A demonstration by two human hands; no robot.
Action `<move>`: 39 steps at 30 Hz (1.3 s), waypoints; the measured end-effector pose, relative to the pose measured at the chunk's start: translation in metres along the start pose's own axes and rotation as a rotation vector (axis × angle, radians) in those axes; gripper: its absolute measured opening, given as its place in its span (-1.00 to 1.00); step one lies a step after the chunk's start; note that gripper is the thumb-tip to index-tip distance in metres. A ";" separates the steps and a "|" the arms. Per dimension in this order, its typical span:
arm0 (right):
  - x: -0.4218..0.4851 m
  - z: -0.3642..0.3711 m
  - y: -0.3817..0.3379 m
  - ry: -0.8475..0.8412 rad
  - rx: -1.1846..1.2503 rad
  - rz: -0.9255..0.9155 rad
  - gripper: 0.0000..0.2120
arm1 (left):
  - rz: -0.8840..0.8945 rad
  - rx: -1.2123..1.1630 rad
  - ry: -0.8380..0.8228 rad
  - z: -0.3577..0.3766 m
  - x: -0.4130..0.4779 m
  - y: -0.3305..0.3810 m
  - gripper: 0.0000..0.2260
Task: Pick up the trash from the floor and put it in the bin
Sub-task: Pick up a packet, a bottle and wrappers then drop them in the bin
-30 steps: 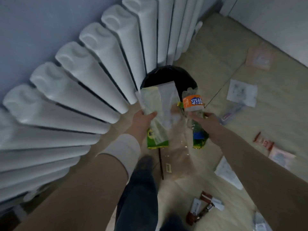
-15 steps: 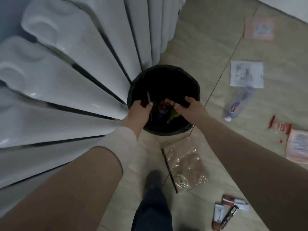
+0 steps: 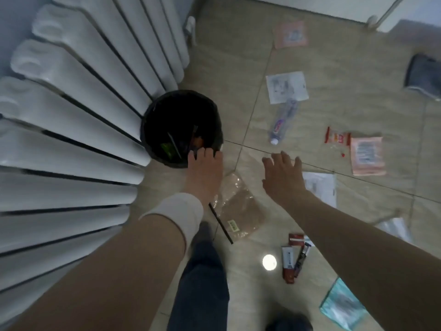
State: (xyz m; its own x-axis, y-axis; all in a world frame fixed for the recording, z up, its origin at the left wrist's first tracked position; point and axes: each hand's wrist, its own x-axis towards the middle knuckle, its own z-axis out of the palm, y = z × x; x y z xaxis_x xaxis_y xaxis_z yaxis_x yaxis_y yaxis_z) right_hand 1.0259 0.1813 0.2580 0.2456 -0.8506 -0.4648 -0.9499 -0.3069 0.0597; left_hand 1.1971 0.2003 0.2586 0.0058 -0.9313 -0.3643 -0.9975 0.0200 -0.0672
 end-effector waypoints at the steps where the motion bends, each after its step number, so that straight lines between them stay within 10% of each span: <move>1: -0.022 0.008 0.018 0.011 0.015 0.028 -0.59 | 0.024 0.018 0.013 0.000 -0.014 0.021 -0.66; 11: -0.273 0.138 0.225 0.027 0.130 0.353 -0.52 | 0.217 0.041 0.022 0.020 -0.169 0.261 -0.68; 27: -0.465 0.306 0.318 -0.241 0.278 0.589 -0.43 | 0.375 -0.050 -0.022 0.126 -0.291 0.430 -0.64; 39: -0.459 0.440 0.427 -0.263 0.491 0.749 -0.34 | -0.243 -0.502 -0.448 0.262 -0.291 0.579 -0.37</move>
State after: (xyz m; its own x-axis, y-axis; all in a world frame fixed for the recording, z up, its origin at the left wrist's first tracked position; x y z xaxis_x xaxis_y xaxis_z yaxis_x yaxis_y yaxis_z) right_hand 0.4227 0.6291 0.1080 -0.4588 -0.6112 -0.6449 -0.8328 0.5488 0.0725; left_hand 0.6363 0.5784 0.0822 0.1527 -0.6470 -0.7471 -0.8756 -0.4391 0.2013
